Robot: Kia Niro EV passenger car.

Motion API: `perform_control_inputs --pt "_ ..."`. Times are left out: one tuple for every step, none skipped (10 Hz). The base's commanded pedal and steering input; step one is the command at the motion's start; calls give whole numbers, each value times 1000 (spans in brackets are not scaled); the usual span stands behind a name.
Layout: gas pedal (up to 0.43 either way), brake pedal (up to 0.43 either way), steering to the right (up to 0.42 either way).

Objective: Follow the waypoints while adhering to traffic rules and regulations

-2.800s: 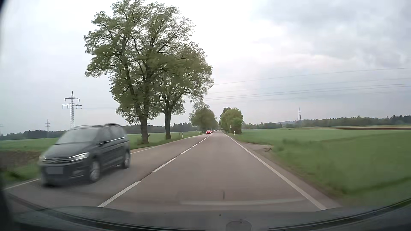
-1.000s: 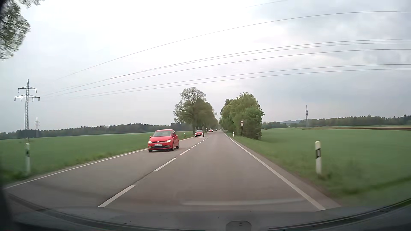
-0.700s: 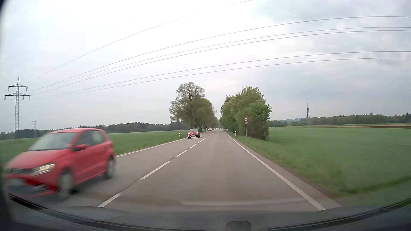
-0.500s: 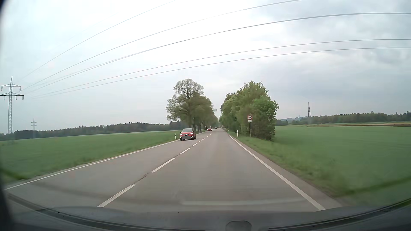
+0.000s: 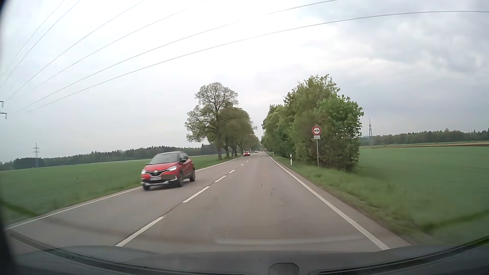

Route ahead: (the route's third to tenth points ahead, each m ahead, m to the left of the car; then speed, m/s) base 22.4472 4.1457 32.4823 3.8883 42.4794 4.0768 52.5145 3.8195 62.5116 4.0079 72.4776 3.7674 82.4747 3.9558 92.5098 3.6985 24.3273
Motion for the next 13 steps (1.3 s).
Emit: perform_control_inputs --pt "189 0 -1" --pt "189 0 -1" --pt "189 0 -1" --pt "189 0 -1" --pt "189 0 -1" --pt "189 0 -1" --pt "189 0 -1" --pt "177 0 -1" --pt "157 0 -1" --pt "150 0 -1" --pt "138 0 -1" --pt "130 0 -1" --pt "118 0 -1"
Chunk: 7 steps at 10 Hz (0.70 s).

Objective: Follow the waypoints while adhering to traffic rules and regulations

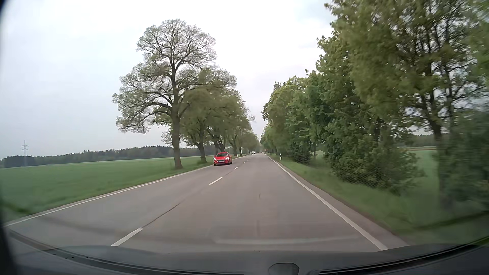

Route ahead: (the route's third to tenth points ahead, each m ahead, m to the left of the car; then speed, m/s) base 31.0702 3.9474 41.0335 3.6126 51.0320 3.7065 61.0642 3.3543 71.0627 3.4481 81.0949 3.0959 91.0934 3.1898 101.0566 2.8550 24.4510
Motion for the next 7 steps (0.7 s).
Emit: perform_control_inputs --pt "98 0 -1" --pt "87 0 -1" --pt "87 0 -1" --pt "87 0 -1" --pt "98 0 -1" --pt "169 0 -1" --pt "197 0 -1"
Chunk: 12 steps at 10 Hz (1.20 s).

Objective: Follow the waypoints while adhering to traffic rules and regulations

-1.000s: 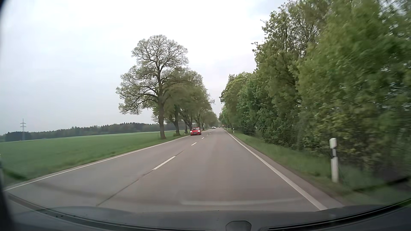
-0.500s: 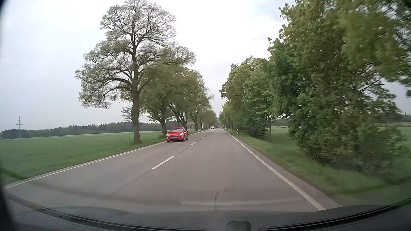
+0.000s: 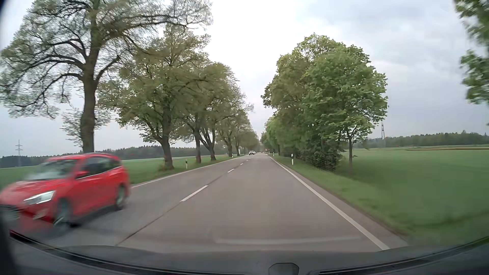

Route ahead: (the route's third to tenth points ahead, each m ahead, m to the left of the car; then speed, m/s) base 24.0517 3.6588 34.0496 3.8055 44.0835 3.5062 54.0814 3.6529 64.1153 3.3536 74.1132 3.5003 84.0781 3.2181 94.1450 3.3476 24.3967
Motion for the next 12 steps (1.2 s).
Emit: perform_control_inputs --pt "197 0 -1" --pt "197 0 -2" --pt "197 0 -1" --pt "189 0 -1" --pt "177 0 -1" --pt "177 0 -1" --pt "177 0 -1" --pt "177 0 -1" --pt "177 0 -1" --pt "177 0 -1" --pt "177 0 -1" --pt "189 0 -1"
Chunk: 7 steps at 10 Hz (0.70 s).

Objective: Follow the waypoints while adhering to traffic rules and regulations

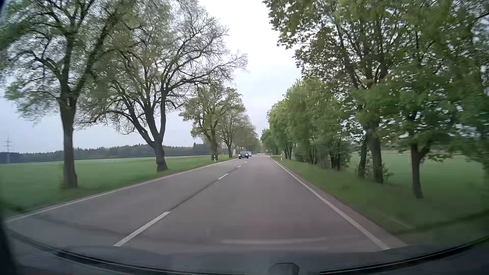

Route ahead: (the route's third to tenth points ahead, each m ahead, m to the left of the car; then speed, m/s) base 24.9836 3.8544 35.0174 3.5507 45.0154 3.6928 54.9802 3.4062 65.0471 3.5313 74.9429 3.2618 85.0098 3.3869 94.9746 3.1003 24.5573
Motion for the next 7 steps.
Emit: perform_control_inputs --pt "189 0 -1" --pt "189 0 -1" --pt "189 0 -1" --pt "189 0 -1" --pt "189 0 -1" --pt "177 0 -1" --pt "169 0 -1"
